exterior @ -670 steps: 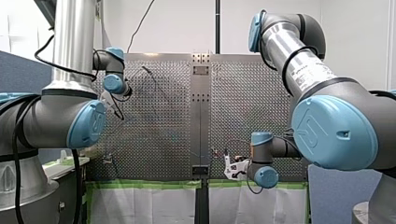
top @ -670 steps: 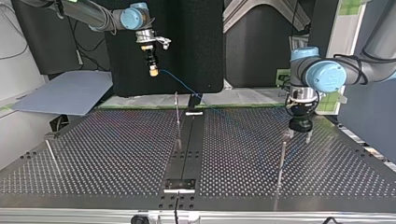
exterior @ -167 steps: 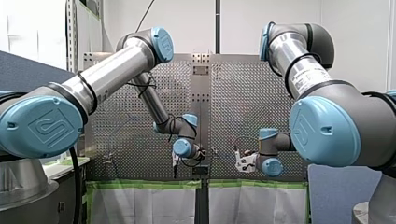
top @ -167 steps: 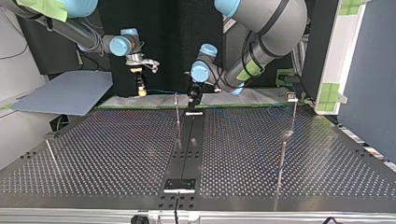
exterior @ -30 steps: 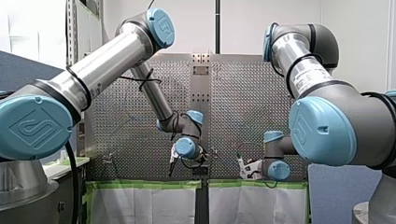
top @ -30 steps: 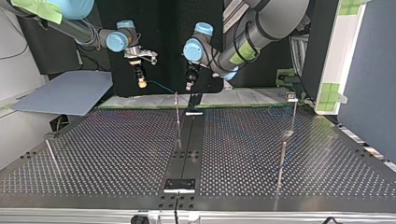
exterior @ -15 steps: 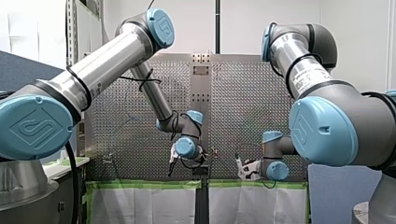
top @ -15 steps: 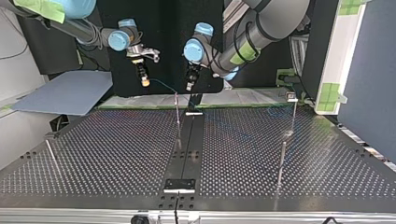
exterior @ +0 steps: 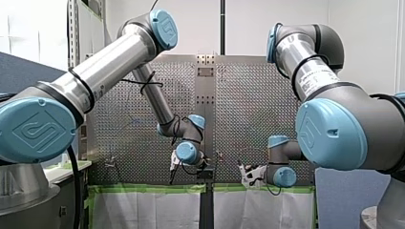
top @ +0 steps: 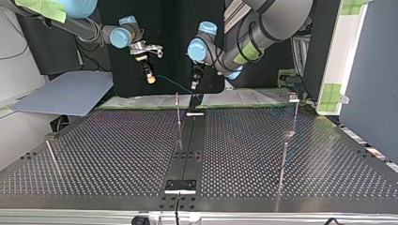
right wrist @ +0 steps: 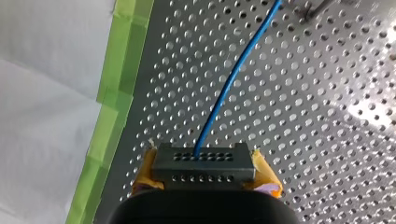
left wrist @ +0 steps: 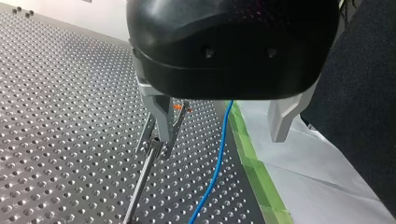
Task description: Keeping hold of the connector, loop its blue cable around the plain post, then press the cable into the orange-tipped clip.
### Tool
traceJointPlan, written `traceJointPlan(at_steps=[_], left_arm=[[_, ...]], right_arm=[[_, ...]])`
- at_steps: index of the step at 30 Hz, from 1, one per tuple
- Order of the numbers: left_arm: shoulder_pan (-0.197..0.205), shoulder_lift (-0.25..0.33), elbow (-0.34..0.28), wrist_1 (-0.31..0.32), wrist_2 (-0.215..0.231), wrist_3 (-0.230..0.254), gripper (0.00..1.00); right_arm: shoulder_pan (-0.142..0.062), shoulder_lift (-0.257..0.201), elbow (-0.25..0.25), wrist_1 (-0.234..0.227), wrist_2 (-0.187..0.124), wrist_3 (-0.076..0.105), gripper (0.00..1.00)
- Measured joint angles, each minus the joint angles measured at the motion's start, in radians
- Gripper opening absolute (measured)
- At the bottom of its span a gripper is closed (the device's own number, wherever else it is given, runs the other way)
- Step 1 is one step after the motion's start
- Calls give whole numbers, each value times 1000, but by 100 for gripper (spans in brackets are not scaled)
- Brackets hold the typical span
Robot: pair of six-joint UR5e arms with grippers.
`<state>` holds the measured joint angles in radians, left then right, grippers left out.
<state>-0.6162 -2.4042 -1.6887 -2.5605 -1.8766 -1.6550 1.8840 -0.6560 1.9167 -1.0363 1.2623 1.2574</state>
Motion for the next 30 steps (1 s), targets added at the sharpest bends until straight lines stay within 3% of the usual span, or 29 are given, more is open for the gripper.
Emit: traceJointPlan(at_steps=[7, 15, 21, 30], left_arm=[[-3, -2, 0, -9, -4, 0, 100], [-8, -8, -1, 6, -1, -4, 100], [-3, -14, 5, -4, -10, -4, 100], [1, -14, 82, -87, -54, -2, 100]], right_arm=[[2, 0, 0, -5, -48, 4, 0], [4, 0, 0, -9, -73, 8, 0], [5, 0, 0, -10, -81, 12, 0], [5, 0, 0, -17, -82, 15, 0]])
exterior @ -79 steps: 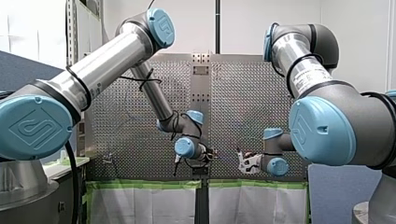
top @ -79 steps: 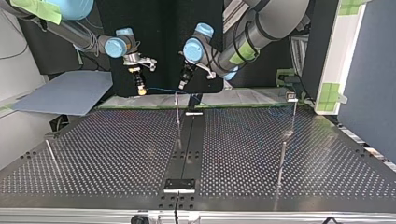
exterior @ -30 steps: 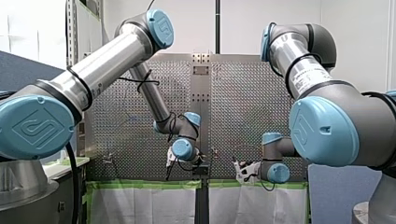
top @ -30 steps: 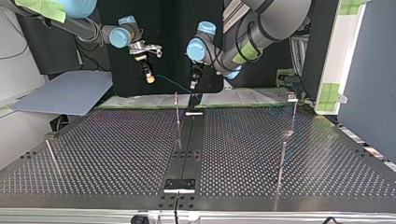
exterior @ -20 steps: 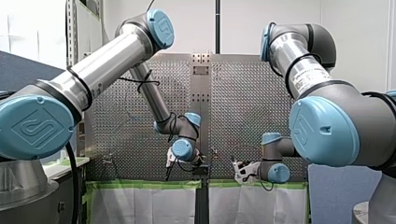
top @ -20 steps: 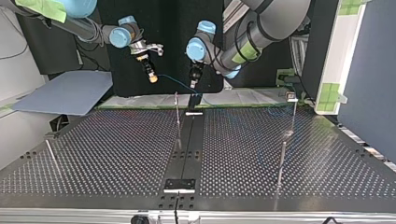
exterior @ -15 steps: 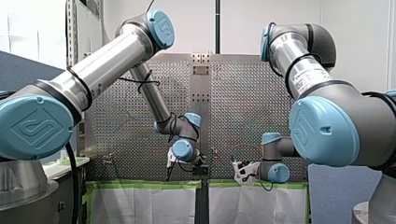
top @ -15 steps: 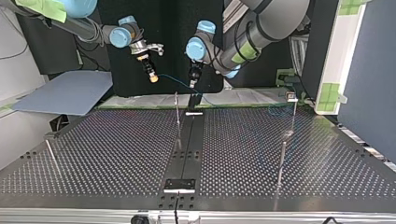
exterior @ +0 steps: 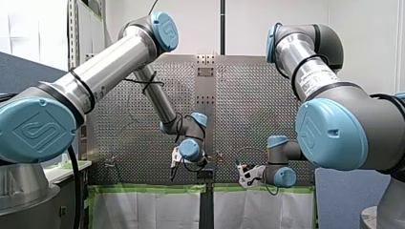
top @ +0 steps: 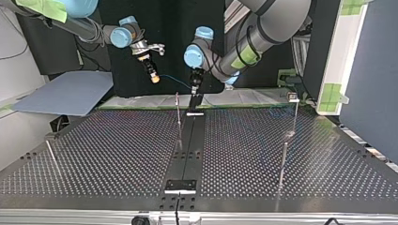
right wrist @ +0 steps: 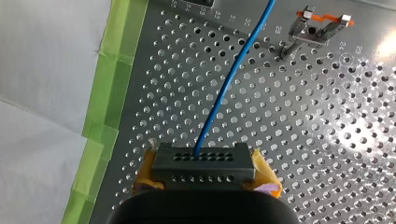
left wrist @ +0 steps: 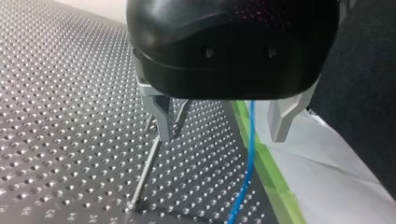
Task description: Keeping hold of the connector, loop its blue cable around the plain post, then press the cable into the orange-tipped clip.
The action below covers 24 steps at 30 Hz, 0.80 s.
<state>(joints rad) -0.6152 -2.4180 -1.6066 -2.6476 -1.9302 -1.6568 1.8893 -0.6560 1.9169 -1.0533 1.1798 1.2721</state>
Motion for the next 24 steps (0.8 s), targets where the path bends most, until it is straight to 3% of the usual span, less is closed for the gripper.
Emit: traceJointPlan(at_steps=[11, 18, 24], left_arm=[[-11, 3, 110, -110, -100, -16, 100], [-20, 44, 182, -183, -84, -15, 100], [-25, 57, 220, -238, -83, 24, 100]], right_arm=[[1, 0, 0, -6, 0, 1, 0], [1, 0, 0, -7, 0, 1, 0], [1, 0, 0, -15, 0, 9, 0]])
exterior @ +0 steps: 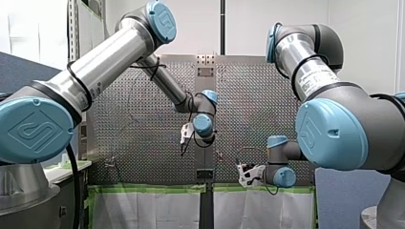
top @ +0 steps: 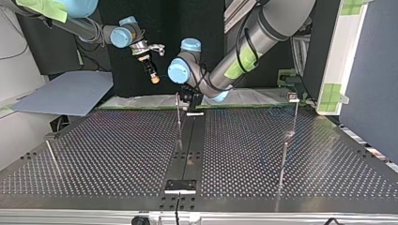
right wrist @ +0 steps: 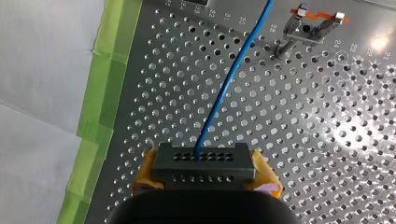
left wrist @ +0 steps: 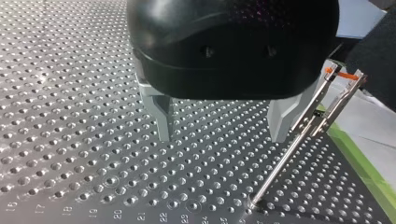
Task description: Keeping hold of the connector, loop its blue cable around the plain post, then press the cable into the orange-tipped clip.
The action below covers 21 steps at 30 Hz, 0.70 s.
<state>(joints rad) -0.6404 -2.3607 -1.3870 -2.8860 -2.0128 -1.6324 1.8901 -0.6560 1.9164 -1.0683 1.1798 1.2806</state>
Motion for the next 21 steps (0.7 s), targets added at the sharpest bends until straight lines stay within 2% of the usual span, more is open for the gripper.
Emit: traceJointPlan(at_steps=[9, 15, 21], left_arm=[[11, 0, 3, -83, -41, 41, 100], [25, 0, 7, -145, -56, 90, 100], [38, -3, 45, -204, -56, 133, 100]], right_arm=[[0, 0, 0, -7, 0, 8, 0], [1, 0, 0, -9, 0, 8, 0], [0, 0, 0, -11, 0, 9, 0]])
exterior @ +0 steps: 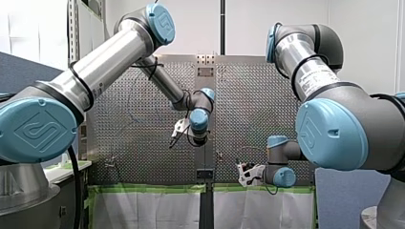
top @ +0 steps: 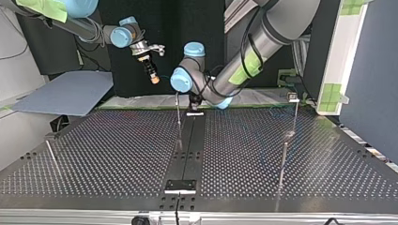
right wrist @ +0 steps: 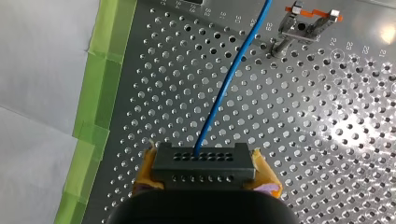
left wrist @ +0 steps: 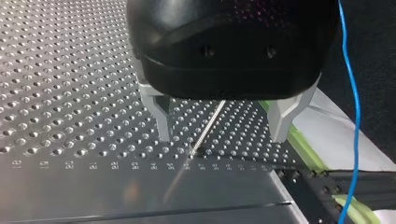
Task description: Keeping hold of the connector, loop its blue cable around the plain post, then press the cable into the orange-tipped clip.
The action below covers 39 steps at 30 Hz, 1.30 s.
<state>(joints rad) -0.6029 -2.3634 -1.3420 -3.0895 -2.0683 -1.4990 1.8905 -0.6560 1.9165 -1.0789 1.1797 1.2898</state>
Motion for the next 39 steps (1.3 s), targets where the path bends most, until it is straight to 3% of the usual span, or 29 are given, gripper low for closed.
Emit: traceJointPlan(at_steps=[6, 19, 39], left_arm=[[10, -6, 35, -58, 3, 18, 100], [18, -99, 115, -187, 41, 29, 100], [43, -104, 191, -367, 59, 32, 100]], right_arm=[[0, 0, 0, -1, 0, 1, 0], [0, 0, 0, -2, 0, 4, 0], [4, 0, -2, -5, 0, 6, 0]])
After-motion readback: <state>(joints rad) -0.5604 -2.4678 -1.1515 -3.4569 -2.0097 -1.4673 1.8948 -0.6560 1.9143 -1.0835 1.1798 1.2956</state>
